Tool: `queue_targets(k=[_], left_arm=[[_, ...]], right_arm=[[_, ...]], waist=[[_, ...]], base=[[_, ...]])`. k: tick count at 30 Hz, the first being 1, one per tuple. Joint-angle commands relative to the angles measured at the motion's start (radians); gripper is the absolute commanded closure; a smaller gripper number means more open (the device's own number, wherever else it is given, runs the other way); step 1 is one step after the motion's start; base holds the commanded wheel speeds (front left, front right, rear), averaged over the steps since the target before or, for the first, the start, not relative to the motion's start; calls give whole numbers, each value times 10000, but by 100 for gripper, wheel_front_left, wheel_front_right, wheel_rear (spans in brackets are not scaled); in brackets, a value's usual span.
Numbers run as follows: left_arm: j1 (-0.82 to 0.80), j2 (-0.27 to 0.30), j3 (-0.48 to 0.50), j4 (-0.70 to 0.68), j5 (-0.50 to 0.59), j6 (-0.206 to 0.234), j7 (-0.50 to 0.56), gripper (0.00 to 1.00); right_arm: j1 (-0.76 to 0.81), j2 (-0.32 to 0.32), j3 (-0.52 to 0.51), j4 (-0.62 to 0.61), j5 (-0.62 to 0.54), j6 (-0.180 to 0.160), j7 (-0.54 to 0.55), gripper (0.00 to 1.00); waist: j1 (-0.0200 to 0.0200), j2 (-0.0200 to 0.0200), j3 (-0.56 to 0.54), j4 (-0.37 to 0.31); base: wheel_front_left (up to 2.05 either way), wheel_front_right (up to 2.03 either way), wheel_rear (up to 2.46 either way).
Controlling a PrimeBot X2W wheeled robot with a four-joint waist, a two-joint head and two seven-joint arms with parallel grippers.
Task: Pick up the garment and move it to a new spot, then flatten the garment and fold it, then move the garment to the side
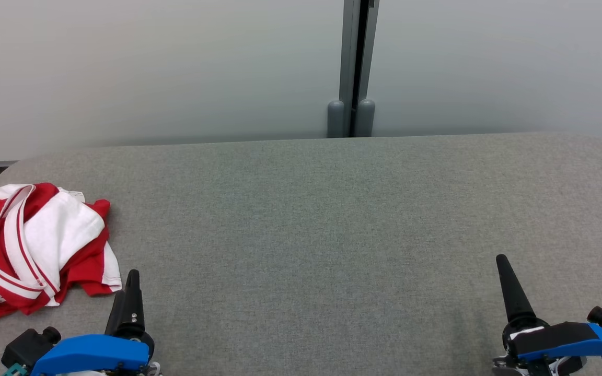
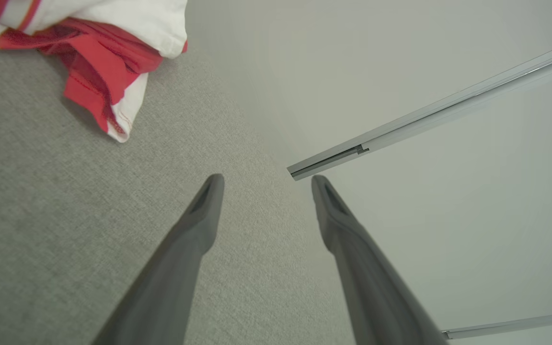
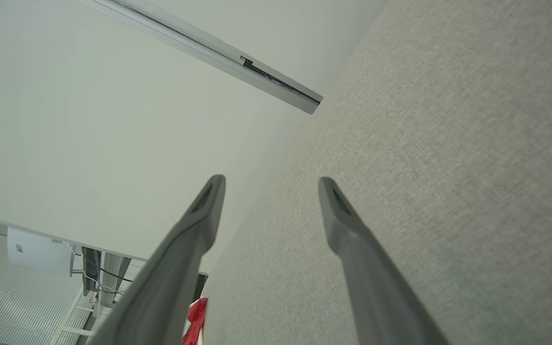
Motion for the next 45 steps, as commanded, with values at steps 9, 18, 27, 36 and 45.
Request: queue_targets(k=[9,18,27,36,45], left_arm=[[-8,266,-409,-206,1671,230,-424,0],[9,427,-697,-259,2967,355,-723,0],[69,518,-907,-249,4085,502,-999,0],[98,613,-1118,-281,5147,637,-1251,0],[184,702,-1264,-293,6007,752,-1469,0]], right_arm=[[21,-75,147,-148,-1641,58,-360,0],[49,-86,255,-217,-2897,64,-539,0],[96,-96,317,-290,-3997,69,-689,0],[120,-107,376,-328,-5011,75,-838,0],[158,-114,464,-349,-5847,66,-975,0]], waist=[[0,0,-6,-11],[0,0,5,-6],[0,0,18,4],[0,0,46,-14],[0,0,49,-8]], base=[[0,0,0],[0,0,0],[0,0,0],[0,0,0],[0,0,0]])
